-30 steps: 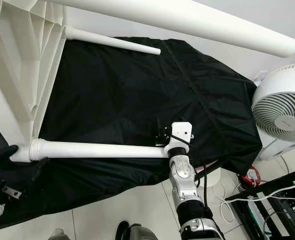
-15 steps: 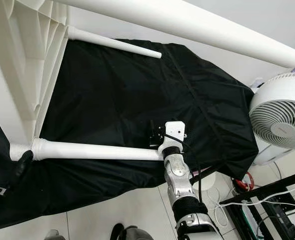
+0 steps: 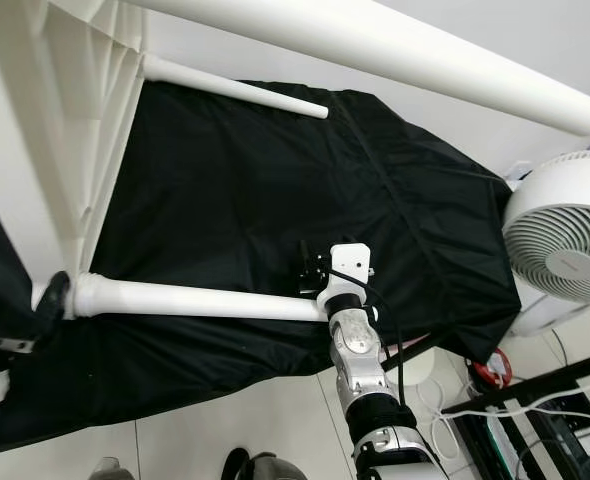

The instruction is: Building children table

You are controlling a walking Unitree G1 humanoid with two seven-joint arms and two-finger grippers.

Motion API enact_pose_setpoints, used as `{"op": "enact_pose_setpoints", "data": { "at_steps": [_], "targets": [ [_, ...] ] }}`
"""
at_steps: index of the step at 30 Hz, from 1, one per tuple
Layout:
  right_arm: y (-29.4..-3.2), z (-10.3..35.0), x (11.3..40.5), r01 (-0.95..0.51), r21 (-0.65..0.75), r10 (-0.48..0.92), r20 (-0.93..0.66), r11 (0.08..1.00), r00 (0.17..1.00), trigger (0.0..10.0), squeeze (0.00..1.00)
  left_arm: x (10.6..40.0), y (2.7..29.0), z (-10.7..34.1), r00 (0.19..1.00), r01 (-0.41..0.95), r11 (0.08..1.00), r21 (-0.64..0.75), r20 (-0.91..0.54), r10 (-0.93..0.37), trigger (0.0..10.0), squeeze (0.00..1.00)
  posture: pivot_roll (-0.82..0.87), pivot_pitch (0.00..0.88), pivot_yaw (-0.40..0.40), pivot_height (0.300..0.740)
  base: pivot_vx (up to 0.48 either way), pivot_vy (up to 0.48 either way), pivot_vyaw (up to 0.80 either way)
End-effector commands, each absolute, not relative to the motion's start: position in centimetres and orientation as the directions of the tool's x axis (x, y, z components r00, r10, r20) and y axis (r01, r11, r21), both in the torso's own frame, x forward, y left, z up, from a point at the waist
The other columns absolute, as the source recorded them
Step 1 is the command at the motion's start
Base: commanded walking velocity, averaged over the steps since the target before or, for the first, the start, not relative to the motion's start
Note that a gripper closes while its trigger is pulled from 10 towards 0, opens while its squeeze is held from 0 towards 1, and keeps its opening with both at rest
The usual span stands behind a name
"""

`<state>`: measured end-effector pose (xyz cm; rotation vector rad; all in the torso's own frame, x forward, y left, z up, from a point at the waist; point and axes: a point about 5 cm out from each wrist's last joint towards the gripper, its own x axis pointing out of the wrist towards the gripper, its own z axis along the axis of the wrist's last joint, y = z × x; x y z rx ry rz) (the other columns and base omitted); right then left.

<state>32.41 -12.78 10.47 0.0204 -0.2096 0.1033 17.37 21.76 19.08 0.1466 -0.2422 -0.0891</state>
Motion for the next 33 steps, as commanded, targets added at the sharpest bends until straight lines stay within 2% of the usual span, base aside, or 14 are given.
{"op": "enact_pose_setpoints", "data": {
  "at_steps": [1, 10, 12, 17, 33],
  "targets": [
    [-13.5, 8.7, 31.7, -0.081, 0.007, 0.08, 0.139, 0.997, 0.987, 10.0, 0.0, 18.0, 21.3, 19.1, 0.968, 0.011, 0.992, 0.126, 0.249, -0.043, 10.0, 0.0, 0.38, 0.142, -0.206, 0.74, 0.0, 0.0, 0.0],
    [-14.0, 8.4, 31.4, -0.063, 0.002, 0.063, 0.134, 0.998, 0.989, 10.0, 0.0, 17.9, 20.8, 19.3, 0.959, 0.076, 0.988, 0.131, 0.261, -0.109, 10.0, 0.0, 0.37, 0.143, -0.197, 0.74, 0.0, 0.0, 0.0],
    [-14.0, 8.3, 31.3, -0.062, 0.0, 0.062, 0.132, 0.998, 0.989, 10.0, 0.0, 17.6, 19.8, 19.4, 0.944, 0.143, 0.981, 0.132, 0.279, -0.176, 10.0, 0.0, 0.36, 0.146, -0.198, 0.74, 0.0, 0.0, 0.0],
    [-14.0, 8.2, 31.3, -0.065, -0.002, 0.065, 0.127, 0.998, 0.99, 10.0, 0.0, 17.5, 18.7, 19.1, 0.937, 0.193, 0.963, 0.188, 0.256, -0.238, 10.0, 0.0, 0.36, 0.148, -0.2, 0.74, 0.0, 0.0, 0.0],
    [-14.2, 8.1, 31.0, -0.043, -0.001, 0.043, 0.126, 0.999, 0.991, 10.0, 0.0, 19.7, 18.0, 18.9, 0.95, 0.126, 0.975, 0.182, 0.262, -0.172, 10.0, 0.0, 0.33, 0.128, -0.168, 0.74, 0.0, 0.0, 0.0]
  ]
}}
